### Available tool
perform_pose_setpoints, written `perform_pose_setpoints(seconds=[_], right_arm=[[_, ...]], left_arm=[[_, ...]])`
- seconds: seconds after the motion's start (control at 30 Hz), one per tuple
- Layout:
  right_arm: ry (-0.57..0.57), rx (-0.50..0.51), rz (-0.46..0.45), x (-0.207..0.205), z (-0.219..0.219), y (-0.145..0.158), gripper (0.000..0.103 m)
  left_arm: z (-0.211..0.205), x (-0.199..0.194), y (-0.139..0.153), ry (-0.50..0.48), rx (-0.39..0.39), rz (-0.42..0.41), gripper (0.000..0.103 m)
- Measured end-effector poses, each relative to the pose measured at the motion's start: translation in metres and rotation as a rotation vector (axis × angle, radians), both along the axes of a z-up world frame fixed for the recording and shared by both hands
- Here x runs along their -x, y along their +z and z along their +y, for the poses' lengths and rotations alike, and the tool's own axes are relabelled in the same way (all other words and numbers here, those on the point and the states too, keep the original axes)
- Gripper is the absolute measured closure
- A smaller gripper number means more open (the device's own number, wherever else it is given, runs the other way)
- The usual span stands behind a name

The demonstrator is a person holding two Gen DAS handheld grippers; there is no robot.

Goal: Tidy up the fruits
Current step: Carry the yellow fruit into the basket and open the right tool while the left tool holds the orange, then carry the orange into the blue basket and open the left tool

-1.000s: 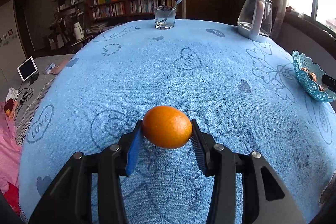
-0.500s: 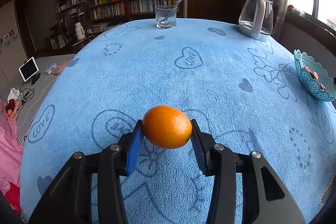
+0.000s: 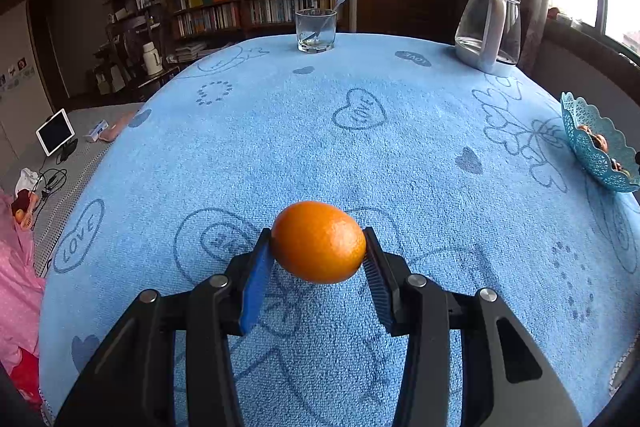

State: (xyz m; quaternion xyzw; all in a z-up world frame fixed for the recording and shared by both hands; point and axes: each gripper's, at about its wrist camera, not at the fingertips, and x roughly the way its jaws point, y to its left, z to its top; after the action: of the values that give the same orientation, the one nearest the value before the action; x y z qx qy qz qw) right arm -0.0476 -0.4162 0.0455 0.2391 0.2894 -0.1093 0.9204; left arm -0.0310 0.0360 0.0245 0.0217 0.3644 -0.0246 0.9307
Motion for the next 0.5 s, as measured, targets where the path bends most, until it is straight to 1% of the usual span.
perform_pose_setpoints(seconds=[0.1,0.23,0.4,0.43,0.5], right_arm=[[-0.01,0.005,-0.002,0.001,-0.002,0.001,0.071],[-0.029,0.043,-0.015,0.004,0.0,0.005,0.071],[-0.063,0.078,-0.036,0.009,-0.001,0.011,0.071],[-0.075,0.09,-0.039,0.01,-0.001,0.011,0.069],[-0.1,0.119,-0.046,0.013,-0.001,0.012,0.062]], left_arm=[[0.001,-0.001,-0.001,-0.002,0.001,0.007,0.058],[0.001,-0.002,-0.003,-0.001,0.015,0.021,0.058],[-0.016,-0.001,0.002,-0.057,0.056,0.031,0.058],[-0.021,-0.001,0.004,-0.073,0.062,0.031,0.058],[-0.036,-0.001,0.01,-0.109,0.073,0.028,0.058]])
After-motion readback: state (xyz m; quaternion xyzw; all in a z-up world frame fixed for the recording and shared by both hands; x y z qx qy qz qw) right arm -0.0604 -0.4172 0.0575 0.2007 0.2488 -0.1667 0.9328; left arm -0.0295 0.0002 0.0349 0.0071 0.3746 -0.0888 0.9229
